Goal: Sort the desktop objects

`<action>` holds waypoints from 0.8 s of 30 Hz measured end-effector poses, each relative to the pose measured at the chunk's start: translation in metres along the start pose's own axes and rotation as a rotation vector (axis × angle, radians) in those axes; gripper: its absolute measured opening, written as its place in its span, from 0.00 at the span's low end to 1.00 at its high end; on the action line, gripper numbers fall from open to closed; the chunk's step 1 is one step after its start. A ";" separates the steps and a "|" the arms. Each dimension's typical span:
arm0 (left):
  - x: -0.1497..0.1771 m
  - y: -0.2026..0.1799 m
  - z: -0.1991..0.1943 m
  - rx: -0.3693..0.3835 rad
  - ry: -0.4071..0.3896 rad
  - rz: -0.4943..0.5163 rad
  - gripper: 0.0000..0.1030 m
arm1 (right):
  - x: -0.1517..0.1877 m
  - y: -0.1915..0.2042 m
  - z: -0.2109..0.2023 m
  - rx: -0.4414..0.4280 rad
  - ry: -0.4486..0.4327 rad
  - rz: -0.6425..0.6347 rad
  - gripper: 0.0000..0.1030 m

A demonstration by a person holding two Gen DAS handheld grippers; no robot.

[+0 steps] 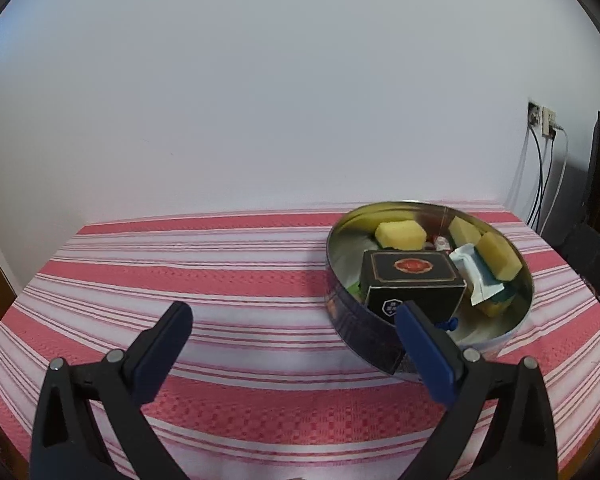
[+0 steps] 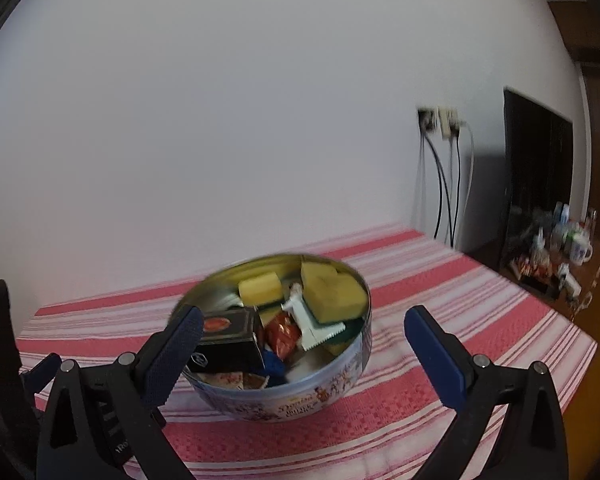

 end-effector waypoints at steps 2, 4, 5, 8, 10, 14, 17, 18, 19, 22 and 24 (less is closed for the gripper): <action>-0.003 0.002 -0.006 0.004 -0.012 -0.005 1.00 | -0.005 0.003 -0.009 0.019 -0.033 -0.018 0.99; -0.005 0.003 -0.013 0.001 -0.023 0.001 1.00 | -0.010 0.005 -0.019 0.025 -0.066 -0.022 0.99; -0.006 0.004 -0.015 -0.001 -0.028 0.003 1.00 | -0.011 0.005 -0.022 0.025 -0.078 -0.022 0.99; -0.010 0.007 -0.022 -0.011 -0.042 -0.006 1.00 | -0.016 0.005 -0.032 0.026 -0.116 -0.022 0.99; -0.012 0.008 -0.025 0.004 -0.040 -0.012 1.00 | -0.018 0.004 -0.036 0.026 -0.133 -0.018 0.99; -0.015 0.014 -0.028 0.010 -0.031 -0.050 1.00 | -0.020 0.003 -0.040 0.037 -0.153 -0.024 0.99; -0.017 0.017 -0.031 0.008 -0.041 -0.067 1.00 | -0.021 0.002 -0.041 0.033 -0.162 -0.021 0.99; -0.017 0.019 -0.033 0.004 -0.047 -0.070 1.00 | -0.020 0.003 -0.041 0.031 -0.164 -0.022 0.99; -0.018 0.019 -0.034 0.004 -0.052 -0.070 1.00 | -0.020 0.003 -0.040 0.030 -0.163 -0.023 0.99; -0.019 0.018 -0.036 0.016 -0.061 -0.066 0.99 | -0.019 0.005 -0.038 0.025 -0.154 -0.026 0.99; -0.019 0.018 -0.036 0.013 -0.067 -0.066 0.99 | -0.018 0.005 -0.037 0.020 -0.149 -0.027 0.99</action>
Point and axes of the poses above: each gripper's, at about its wrist camera, not at the fingertips, and z roughly the way its jaws point, y to its left, x to its underside, the point moved 8 cm from there along z, roughly the way its jaws point, and after that the axes turned 5 degrees about -z, right-handed, at the moved point
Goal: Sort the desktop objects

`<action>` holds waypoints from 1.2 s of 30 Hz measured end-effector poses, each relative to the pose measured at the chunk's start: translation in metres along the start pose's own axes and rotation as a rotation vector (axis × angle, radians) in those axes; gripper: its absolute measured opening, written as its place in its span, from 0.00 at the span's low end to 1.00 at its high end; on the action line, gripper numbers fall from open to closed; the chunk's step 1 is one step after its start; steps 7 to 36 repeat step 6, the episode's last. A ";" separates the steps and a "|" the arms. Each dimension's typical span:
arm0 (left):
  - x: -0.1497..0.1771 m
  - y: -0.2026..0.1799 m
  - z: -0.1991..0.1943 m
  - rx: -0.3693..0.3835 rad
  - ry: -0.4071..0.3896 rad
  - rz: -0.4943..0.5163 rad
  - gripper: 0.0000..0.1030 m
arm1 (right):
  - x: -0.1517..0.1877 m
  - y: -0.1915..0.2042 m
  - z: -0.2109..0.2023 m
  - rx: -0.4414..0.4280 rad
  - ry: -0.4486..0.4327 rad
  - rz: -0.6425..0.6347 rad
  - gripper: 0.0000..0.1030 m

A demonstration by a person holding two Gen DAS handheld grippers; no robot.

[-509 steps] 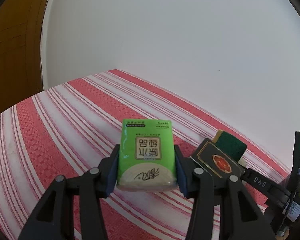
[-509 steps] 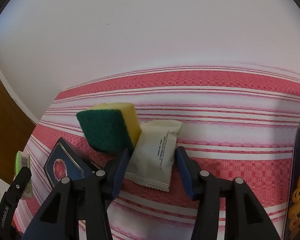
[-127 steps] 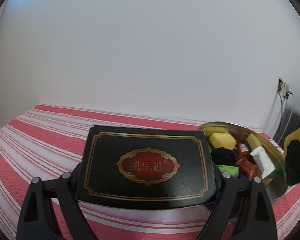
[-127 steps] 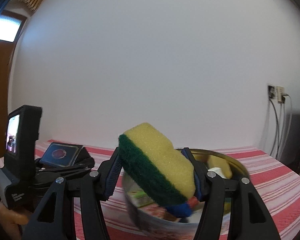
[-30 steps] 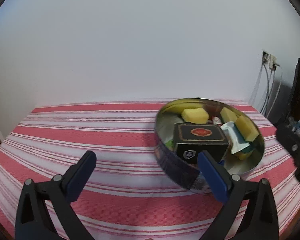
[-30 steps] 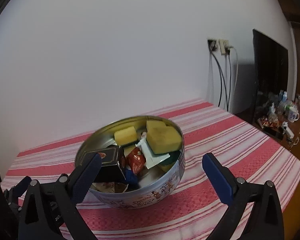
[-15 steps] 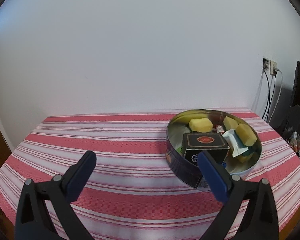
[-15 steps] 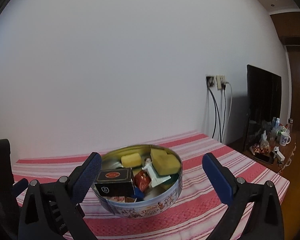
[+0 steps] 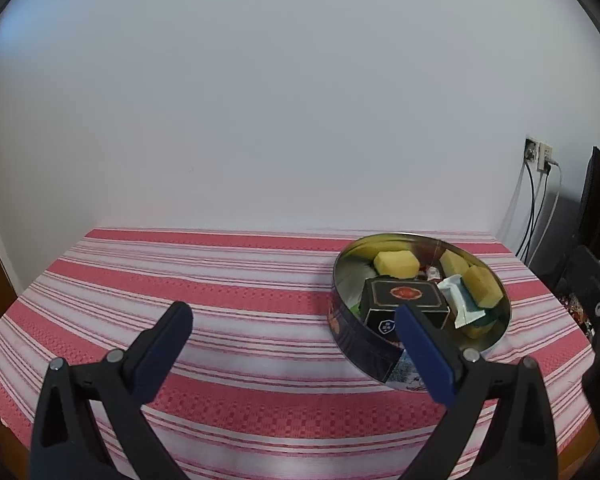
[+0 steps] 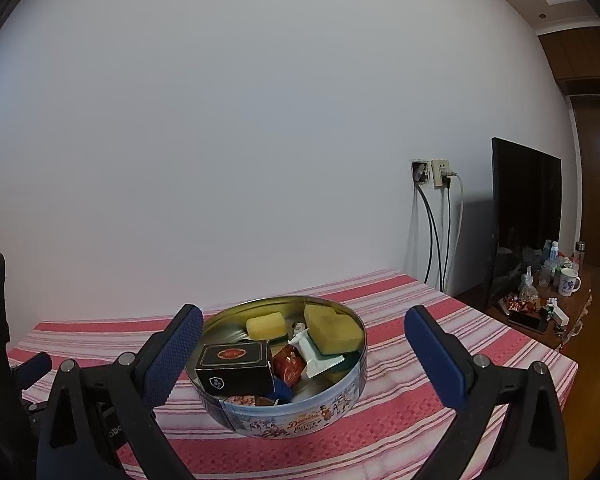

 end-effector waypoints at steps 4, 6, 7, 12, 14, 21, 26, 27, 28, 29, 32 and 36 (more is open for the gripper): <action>0.000 -0.002 0.000 -0.013 -0.001 0.014 0.99 | 0.001 0.000 0.001 -0.003 0.005 -0.004 0.99; 0.000 -0.003 0.000 -0.023 -0.008 0.024 0.99 | 0.002 -0.001 0.002 -0.001 0.010 -0.007 0.99; 0.000 -0.003 0.000 -0.023 -0.008 0.024 0.99 | 0.002 -0.001 0.002 -0.001 0.010 -0.007 0.99; 0.000 -0.003 0.000 -0.023 -0.008 0.024 0.99 | 0.002 -0.001 0.002 -0.001 0.010 -0.007 0.99; 0.000 -0.003 0.000 -0.023 -0.008 0.024 0.99 | 0.002 -0.001 0.002 -0.001 0.010 -0.007 0.99; 0.000 -0.003 0.000 -0.023 -0.008 0.024 0.99 | 0.002 -0.001 0.002 -0.001 0.010 -0.007 0.99; 0.000 -0.003 0.000 -0.023 -0.008 0.024 0.99 | 0.002 -0.001 0.002 -0.001 0.010 -0.007 0.99; 0.000 -0.003 0.000 -0.023 -0.008 0.024 0.99 | 0.002 -0.001 0.002 -0.001 0.010 -0.007 0.99; 0.000 -0.003 0.000 -0.023 -0.008 0.024 0.99 | 0.002 -0.001 0.002 -0.001 0.010 -0.007 0.99; 0.000 -0.003 0.000 -0.023 -0.008 0.024 0.99 | 0.002 -0.001 0.002 -0.001 0.010 -0.007 0.99; 0.000 -0.003 0.000 -0.023 -0.008 0.024 0.99 | 0.002 -0.001 0.002 -0.001 0.010 -0.007 0.99; 0.000 -0.003 0.000 -0.023 -0.008 0.024 0.99 | 0.002 -0.001 0.002 -0.001 0.010 -0.007 0.99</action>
Point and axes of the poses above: each gripper's, at about its wrist camera, not at the fingertips, and z roughly the way its jaws point, y to its left, x to its underside, the point moved 8 cm from there along z, roughly the way its jaws point, and after that the axes turned 5 degrees about -z, right-handed, at the moved point
